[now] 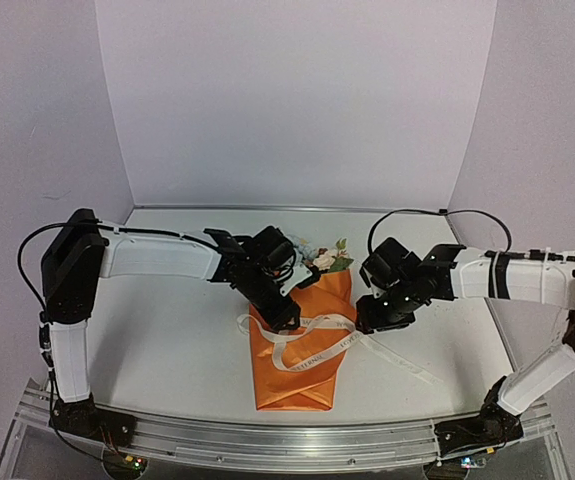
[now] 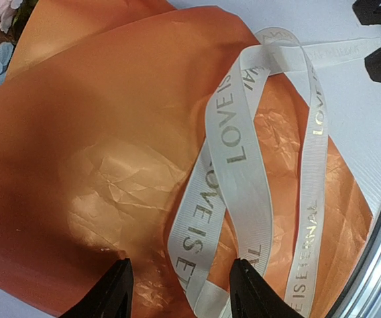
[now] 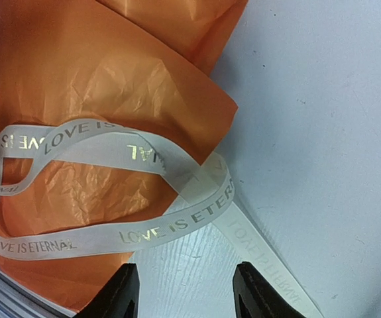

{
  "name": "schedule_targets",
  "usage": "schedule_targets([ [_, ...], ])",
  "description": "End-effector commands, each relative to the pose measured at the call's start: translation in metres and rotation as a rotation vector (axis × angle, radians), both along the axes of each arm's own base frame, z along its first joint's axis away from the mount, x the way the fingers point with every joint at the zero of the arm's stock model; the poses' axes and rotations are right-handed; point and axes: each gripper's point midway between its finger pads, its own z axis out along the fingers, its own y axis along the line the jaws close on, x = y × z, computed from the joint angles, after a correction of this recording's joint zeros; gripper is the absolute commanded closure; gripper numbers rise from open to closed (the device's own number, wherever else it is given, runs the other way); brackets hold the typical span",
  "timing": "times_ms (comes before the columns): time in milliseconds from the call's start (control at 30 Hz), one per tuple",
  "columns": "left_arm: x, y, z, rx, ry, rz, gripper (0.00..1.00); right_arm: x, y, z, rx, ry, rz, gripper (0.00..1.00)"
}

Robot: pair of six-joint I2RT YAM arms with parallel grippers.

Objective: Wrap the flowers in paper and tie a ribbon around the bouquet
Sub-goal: Cross the ribbon over the folded bouquet.

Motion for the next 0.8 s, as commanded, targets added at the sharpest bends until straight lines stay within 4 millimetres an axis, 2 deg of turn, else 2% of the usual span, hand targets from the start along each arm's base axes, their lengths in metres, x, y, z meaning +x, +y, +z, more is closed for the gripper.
schedule_targets([
  [0, 0.003, -0.006, 0.003, 0.024, -0.031, -0.009, 0.52, 0.006, -0.013, 0.007, -0.013, -0.058, -0.018, 0.49],
  [133, 0.003, -0.005, -0.004, 0.053, -0.038, -0.003, 0.59, 0.005, -0.023, 0.001, -0.038, -0.06, -0.019, 0.47],
  [233, 0.005, -0.005, -0.003, 0.059, -0.054, 0.009, 0.72, 0.006, -0.032, -0.005, -0.06, -0.057, -0.023, 0.45],
  [333, 0.012, -0.006, 0.007, 0.038, -0.093, 0.035, 0.87, 0.006, -0.041, -0.013, -0.095, -0.05, -0.018, 0.44],
  [467, 0.022, -0.007, 0.028, -0.016, -0.159, 0.075, 0.99, 0.003, -0.045, -0.026, -0.12, -0.013, 0.019, 0.42],
  [600, 0.028, -0.009, 0.043, -0.065, -0.183, 0.126, 1.0, 0.001, -0.03, -0.036, -0.096, 0.029, 0.11, 0.37],
  [767, 0.038, -0.006, 0.052, -0.096, -0.194, 0.179, 1.0, 0.003, -0.014, -0.045, -0.082, 0.071, 0.18, 0.35],
])
